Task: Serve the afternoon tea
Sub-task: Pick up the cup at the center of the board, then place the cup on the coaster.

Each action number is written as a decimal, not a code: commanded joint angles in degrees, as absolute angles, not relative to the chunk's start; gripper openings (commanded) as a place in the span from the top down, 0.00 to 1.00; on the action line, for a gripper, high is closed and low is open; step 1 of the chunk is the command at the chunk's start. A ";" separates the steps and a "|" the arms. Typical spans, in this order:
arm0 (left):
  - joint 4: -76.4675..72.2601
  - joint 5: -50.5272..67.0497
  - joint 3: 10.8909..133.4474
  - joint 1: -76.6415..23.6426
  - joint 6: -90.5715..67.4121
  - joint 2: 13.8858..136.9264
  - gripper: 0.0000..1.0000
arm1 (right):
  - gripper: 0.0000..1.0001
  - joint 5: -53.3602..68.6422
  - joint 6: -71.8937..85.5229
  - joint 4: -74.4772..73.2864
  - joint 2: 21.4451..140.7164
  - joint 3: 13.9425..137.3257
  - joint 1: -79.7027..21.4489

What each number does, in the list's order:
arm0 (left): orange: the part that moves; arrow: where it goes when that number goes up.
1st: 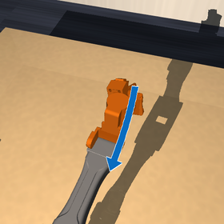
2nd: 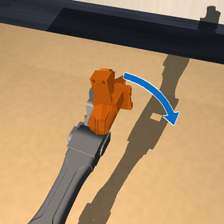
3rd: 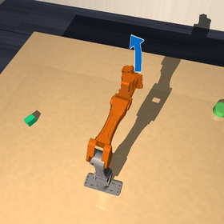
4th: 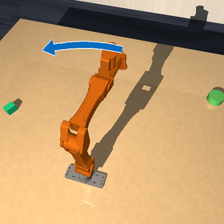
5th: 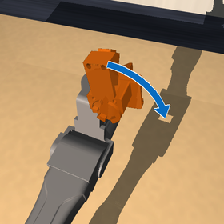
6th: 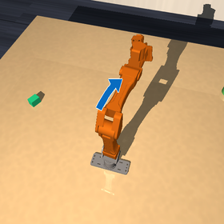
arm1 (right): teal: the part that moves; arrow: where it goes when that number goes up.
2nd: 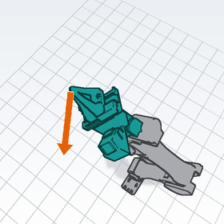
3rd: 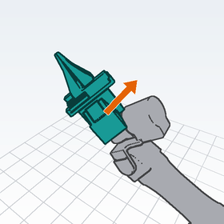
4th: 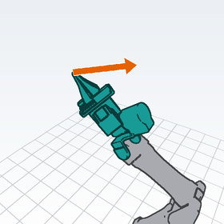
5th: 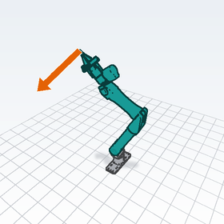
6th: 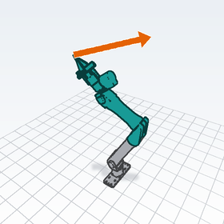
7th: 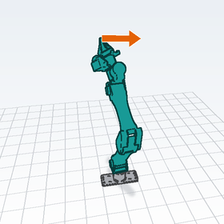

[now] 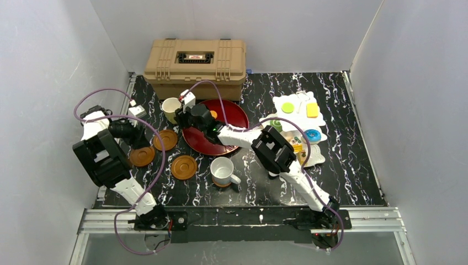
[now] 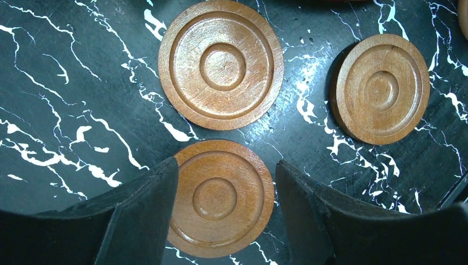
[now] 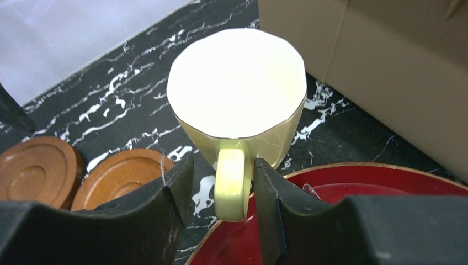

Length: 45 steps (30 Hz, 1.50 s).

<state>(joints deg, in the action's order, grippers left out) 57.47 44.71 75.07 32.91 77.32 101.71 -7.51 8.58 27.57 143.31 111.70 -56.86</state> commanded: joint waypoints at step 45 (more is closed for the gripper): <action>39.21 49.57 74.90 37.87 42.40 97.46 0.41 | 0.99 -8.52 1.19 42.52 103.82 67.60 -71.15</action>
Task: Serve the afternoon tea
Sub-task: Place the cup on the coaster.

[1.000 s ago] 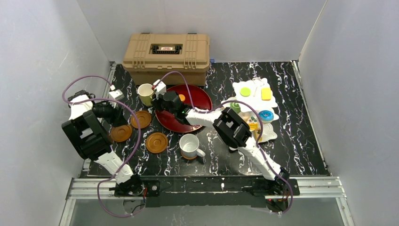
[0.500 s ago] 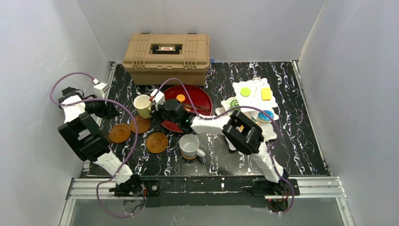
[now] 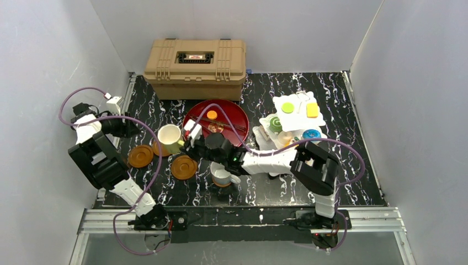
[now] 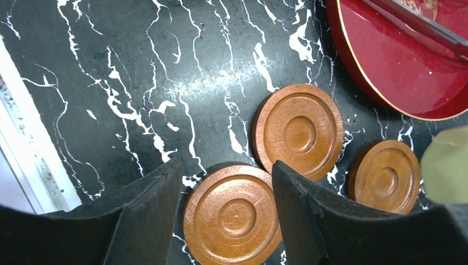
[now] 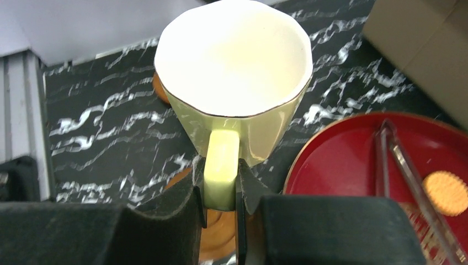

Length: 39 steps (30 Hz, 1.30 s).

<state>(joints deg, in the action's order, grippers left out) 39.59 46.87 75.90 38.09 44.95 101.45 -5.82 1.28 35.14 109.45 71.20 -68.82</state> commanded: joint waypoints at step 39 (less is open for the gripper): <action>40.22 50.07 75.67 35.43 39.27 94.63 0.35 | 0.82 -11.74 5.41 46.46 108.08 59.16 -75.94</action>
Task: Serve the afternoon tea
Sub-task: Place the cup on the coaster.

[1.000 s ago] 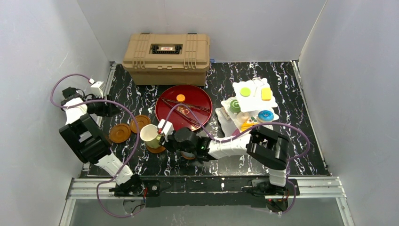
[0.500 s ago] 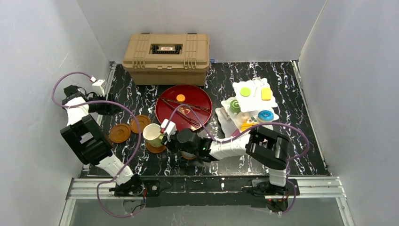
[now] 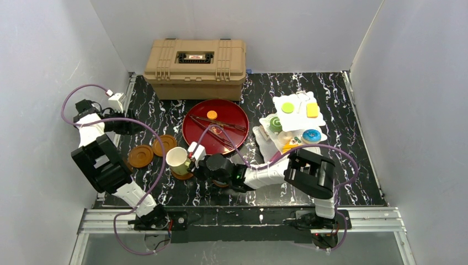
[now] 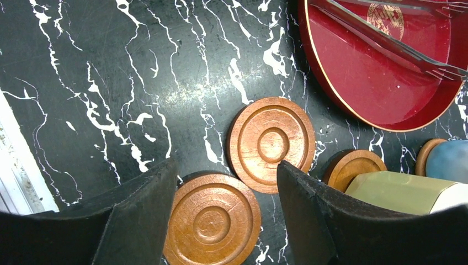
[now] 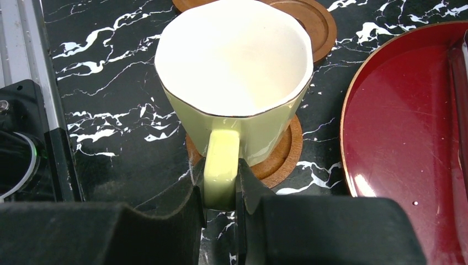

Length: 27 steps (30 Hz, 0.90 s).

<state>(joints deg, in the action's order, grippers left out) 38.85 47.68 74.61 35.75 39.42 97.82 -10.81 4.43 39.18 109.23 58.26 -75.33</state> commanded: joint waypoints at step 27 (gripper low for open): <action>49.56 53.73 79.29 31.92 43.14 95.11 0.27 | 0.21 -7.60 2.71 2.50 109.48 90.13 -52.89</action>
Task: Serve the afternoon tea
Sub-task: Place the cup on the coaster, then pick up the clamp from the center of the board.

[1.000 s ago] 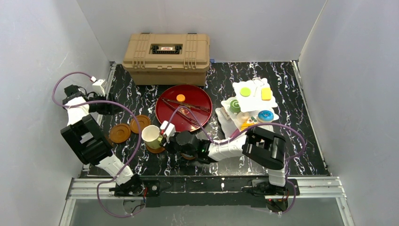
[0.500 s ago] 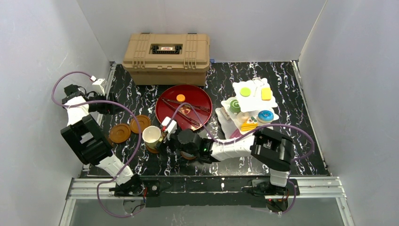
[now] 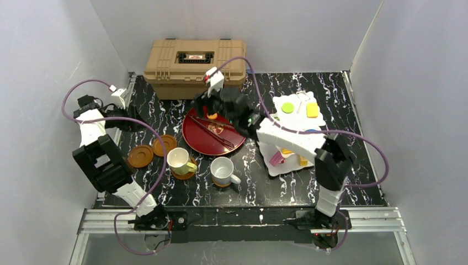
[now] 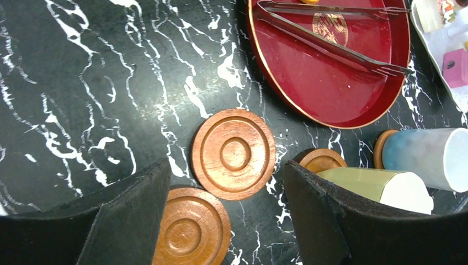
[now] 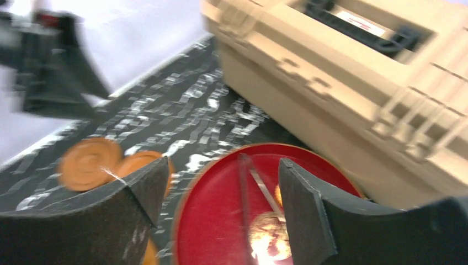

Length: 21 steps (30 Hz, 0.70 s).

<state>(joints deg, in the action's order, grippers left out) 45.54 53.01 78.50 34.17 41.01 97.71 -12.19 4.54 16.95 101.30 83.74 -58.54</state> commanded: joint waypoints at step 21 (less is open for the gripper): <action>50.45 53.28 80.66 30.32 42.93 95.30 0.27 | 0.36 -2.44 3.67 -2.14 122.91 93.75 -49.12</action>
